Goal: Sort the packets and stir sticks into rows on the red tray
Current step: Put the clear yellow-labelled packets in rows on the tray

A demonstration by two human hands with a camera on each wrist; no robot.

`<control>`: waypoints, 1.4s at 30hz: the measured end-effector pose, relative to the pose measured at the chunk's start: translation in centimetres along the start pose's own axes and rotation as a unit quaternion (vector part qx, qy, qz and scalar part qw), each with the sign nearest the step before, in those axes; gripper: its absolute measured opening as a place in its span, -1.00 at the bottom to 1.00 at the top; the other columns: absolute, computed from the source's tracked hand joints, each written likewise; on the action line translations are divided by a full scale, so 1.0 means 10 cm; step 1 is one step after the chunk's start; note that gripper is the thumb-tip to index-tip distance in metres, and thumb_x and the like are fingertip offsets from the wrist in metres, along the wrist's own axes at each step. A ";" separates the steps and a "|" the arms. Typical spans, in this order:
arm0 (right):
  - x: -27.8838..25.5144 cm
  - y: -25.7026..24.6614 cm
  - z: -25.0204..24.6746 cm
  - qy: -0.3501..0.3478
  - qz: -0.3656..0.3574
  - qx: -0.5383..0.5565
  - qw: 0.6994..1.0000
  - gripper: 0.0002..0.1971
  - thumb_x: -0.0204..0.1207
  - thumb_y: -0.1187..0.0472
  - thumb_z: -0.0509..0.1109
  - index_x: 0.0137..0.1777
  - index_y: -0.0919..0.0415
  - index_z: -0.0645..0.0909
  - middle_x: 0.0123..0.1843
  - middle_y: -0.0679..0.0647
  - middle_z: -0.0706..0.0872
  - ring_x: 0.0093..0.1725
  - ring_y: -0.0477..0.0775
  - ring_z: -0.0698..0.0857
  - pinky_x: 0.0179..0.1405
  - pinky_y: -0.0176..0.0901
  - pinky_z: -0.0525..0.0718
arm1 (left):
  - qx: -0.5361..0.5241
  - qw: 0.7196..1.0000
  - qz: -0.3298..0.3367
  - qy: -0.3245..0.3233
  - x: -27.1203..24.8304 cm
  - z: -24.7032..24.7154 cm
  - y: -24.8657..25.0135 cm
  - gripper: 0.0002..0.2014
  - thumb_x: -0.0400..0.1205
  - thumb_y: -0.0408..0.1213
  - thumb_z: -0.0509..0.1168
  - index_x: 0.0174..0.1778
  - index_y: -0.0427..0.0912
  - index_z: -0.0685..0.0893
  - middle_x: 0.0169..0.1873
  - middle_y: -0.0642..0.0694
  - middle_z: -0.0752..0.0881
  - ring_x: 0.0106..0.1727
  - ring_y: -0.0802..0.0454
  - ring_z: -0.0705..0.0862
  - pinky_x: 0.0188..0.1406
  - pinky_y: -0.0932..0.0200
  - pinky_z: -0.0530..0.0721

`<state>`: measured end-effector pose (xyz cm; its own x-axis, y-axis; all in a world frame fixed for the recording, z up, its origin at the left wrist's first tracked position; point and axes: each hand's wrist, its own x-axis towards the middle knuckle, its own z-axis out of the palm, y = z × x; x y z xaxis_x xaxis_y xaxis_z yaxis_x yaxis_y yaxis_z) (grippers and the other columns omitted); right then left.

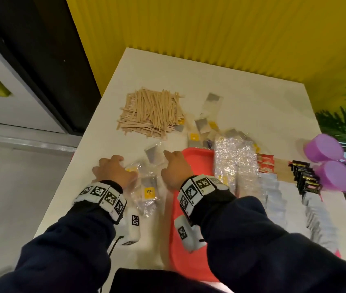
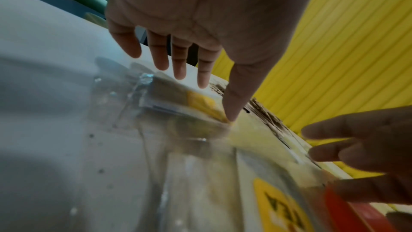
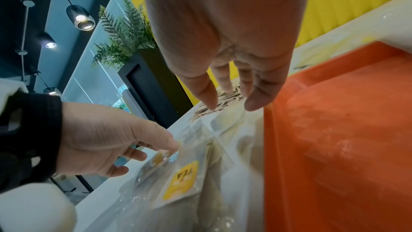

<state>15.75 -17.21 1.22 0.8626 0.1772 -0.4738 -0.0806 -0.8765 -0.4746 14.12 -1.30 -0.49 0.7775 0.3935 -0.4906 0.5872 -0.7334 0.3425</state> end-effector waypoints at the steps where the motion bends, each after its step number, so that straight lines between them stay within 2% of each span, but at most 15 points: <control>1: 0.00 0.02 0.01 -0.028 -0.010 -0.039 0.999 -0.49 0.58 0.31 0.17 0.54 0.24 0.27 0.51 0.21 0.28 0.46 0.26 0.41 0.42 -0.01 0.40 | -0.001 1.000 0.006 -0.002 -0.01 0.00 0.02 -0.40 0.47 -0.09 0.38 0.44 0.00 0.39 0.37 -0.18 0.35 0.36 -0.26 0.32 0.29 -0.08 0.43; 4: -0.02 0.02 0.04 -0.070 -0.036 -0.120 0.990 -0.60 0.63 0.25 0.13 0.45 0.29 0.42 0.51 0.21 0.36 0.48 0.21 0.39 0.47 -0.04 0.36 | 0.031 0.998 0.035 -0.035 -0.03 0.02 0.08 -0.37 0.49 -0.08 0.37 0.48 -0.02 0.36 0.40 -0.19 0.34 0.39 -0.24 0.34 0.36 -0.04 0.37; 7: 0.00 0.05 0.00 -0.078 -0.034 -0.072 0.994 -0.57 0.60 0.29 0.15 0.47 0.26 0.42 0.54 0.18 0.39 0.48 0.21 0.41 0.47 -0.03 0.37 | 0.083 0.994 0.049 -0.053 -0.07 0.03 0.10 -0.31 0.47 -0.02 0.40 0.50 -0.04 0.33 0.42 -0.20 0.32 0.39 -0.21 0.38 0.38 0.06 0.32; 10: 0.03 0.11 -0.23 -0.029 -0.034 -0.001 0.999 -0.60 0.55 0.31 0.17 0.38 0.19 0.54 0.48 0.15 0.48 0.38 0.18 0.53 0.34 -0.10 0.50 | 0.062 0.996 0.037 -0.051 -0.10 0.00 0.13 -0.28 0.45 -0.03 0.43 0.51 -0.05 0.32 0.42 -0.20 0.32 0.39 -0.23 0.37 0.37 0.03 0.34; 13: 0.03 0.22 -0.70 0.063 -0.010 0.064 0.996 -0.63 0.54 0.33 0.22 0.33 0.18 0.58 0.39 0.11 0.56 0.34 0.12 0.55 0.22 -0.25 0.44 | 0.047 0.997 0.034 -0.048 -0.14 -0.03 0.21 -0.29 0.46 -0.04 0.42 0.52 -0.02 0.30 0.42 -0.21 0.33 0.41 -0.24 0.34 0.37 -0.03 0.36; 17: 0.14 0.58 -1.37 0.118 0.041 0.064 0.990 -0.69 0.54 0.33 0.27 0.25 0.29 0.63 0.33 0.17 0.63 0.30 0.17 0.58 0.24 -0.15 0.49 | -0.019 0.995 0.094 -0.020 -0.21 -0.06 0.51 -0.41 0.50 -0.14 0.39 0.46 -0.04 0.41 0.42 -0.19 0.34 0.41 -0.23 0.34 0.34 -0.01 0.39; 22: 0.22 1.15 -1.86 0.091 0.180 0.045 0.978 -0.61 0.67 0.20 0.17 0.44 0.35 0.46 0.46 0.26 0.49 0.45 0.23 0.46 0.36 -0.09 0.40 | -0.036 0.977 0.202 -0.063 -0.24 0.04 1.10 -0.54 0.57 -0.21 0.33 0.41 -0.15 0.50 0.38 -0.12 0.51 0.36 -0.05 0.50 0.27 0.19 0.42; 24: 0.21 1.35 -1.90 0.067 0.206 0.004 0.976 -0.58 0.73 0.19 0.02 0.55 0.29 0.31 0.58 0.22 0.33 0.54 0.19 0.34 0.47 -0.11 0.25 | 0.001 0.974 0.211 -0.086 -0.21 0.16 1.26 -0.52 0.59 -0.26 0.30 0.46 -0.13 0.44 0.40 -0.13 0.51 0.37 -0.07 0.50 0.28 0.16 0.45; 26: 0.21 1.51 -1.92 0.044 0.215 -0.032 0.975 -0.56 0.74 0.13 -0.02 0.54 0.30 0.34 0.58 0.22 0.32 0.54 0.21 0.34 0.49 -0.09 0.23 | 0.054 0.970 0.209 -0.108 -0.18 0.29 1.37 -0.47 0.59 -0.34 0.27 0.51 -0.09 0.37 0.41 -0.17 0.50 0.38 -0.11 0.51 0.28 0.11 0.48; 29: 0.19 1.72 -1.96 0.022 0.241 0.015 0.970 -0.55 0.71 0.06 0.06 0.40 0.38 0.48 0.44 0.29 0.51 0.44 0.28 0.45 0.38 -0.07 0.36 | 0.128 0.963 0.216 -0.097 -0.15 0.42 1.44 -0.47 0.58 -0.43 0.18 0.50 -0.05 0.39 0.34 -0.17 0.56 0.31 -0.14 0.57 0.18 0.09 0.54; 32: 0.09 1.83 -1.98 -0.005 0.261 0.010 0.965 -0.51 0.74 0.05 -0.02 0.40 0.41 0.47 0.37 0.32 0.56 0.33 0.29 0.52 0.29 -0.11 0.38 | 0.173 0.953 0.230 -0.098 -0.14 0.47 1.46 -0.53 0.60 -0.47 0.11 0.44 -0.08 0.45 0.25 -0.18 0.61 0.24 -0.15 0.59 0.12 0.08 0.54; 35: 0.01 1.91 -1.98 -0.034 0.269 0.017 0.962 -0.56 0.74 0.10 -0.02 0.43 0.39 0.41 0.30 0.31 0.59 -0.03 0.20 0.54 -0.13 -0.17 0.44 | 0.176 0.952 0.233 -0.095 -0.13 0.49 1.46 -0.51 0.59 -0.50 0.11 0.44 -0.08 0.42 0.22 -0.19 0.63 0.21 -0.16 0.61 0.10 0.07 0.55; 37: -0.02 1.94 -1.96 -0.033 0.284 0.057 0.956 -0.53 0.74 0.05 -0.02 0.40 0.41 0.43 0.15 0.25 0.59 -0.25 0.07 0.51 -0.31 -0.19 0.36 | 0.170 0.954 0.231 -0.089 -0.15 0.51 1.45 -0.50 0.57 -0.50 0.12 0.44 -0.07 0.40 0.20 -0.18 0.63 0.18 -0.16 0.62 0.08 0.06 0.56; 39: -0.02 2.00 -1.94 -0.019 0.293 0.078 0.953 -0.44 0.72 -0.04 -0.04 0.33 0.44 0.50 0.06 0.23 0.59 -0.34 0.00 0.45 -0.30 -0.17 0.33 | 0.169 0.954 0.232 -0.089 -0.17 0.53 1.44 -0.50 0.57 -0.50 0.13 0.44 -0.08 0.40 0.18 -0.18 0.64 0.17 -0.16 0.62 0.08 0.06 0.57; 42: -0.02 2.03 -1.91 -0.015 0.299 0.078 0.951 -0.41 0.71 -0.09 -0.03 0.26 0.45 0.55 -0.15 0.16 0.62 -0.34 0.01 0.46 -0.34 -0.18 0.34 | 0.167 0.955 0.230 -0.091 -0.22 0.54 1.38 -0.50 0.56 -0.51 0.14 0.43 -0.08 0.40 0.16 -0.18 0.64 0.16 -0.16 0.62 0.03 0.09 0.57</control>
<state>23.47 -43.61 5.84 0.6246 -0.3178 -0.7134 -0.6278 -0.7476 -0.2167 19.33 -15.29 0.98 0.8658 -0.0932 -0.4917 0.0656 -0.9529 0.2962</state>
